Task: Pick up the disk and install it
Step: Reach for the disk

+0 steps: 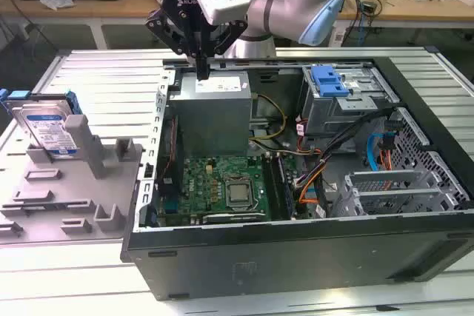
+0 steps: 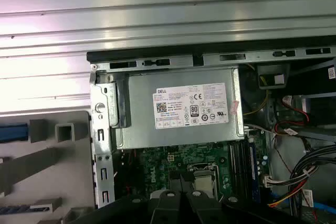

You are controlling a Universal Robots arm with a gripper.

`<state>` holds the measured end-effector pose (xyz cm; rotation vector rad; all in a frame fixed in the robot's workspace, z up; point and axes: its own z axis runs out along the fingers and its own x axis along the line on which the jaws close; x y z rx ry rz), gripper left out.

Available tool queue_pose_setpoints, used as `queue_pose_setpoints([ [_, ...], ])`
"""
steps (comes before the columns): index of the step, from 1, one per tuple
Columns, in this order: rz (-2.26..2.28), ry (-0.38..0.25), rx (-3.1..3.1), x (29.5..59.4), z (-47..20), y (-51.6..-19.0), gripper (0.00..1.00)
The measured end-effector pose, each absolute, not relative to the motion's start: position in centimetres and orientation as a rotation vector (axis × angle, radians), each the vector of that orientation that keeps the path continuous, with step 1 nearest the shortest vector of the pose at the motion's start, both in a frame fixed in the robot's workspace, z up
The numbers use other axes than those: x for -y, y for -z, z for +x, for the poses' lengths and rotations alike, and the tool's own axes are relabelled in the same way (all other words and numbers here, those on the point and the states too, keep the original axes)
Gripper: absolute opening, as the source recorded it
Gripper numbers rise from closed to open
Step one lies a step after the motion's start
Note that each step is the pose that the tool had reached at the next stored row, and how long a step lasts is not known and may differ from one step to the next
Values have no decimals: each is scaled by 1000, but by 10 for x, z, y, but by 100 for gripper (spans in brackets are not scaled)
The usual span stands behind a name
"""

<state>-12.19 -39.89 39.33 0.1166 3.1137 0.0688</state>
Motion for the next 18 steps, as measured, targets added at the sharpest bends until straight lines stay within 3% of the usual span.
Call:
queue_pose_setpoints([
  [18,117,-69,-3114,397,-130,-393,11],
])
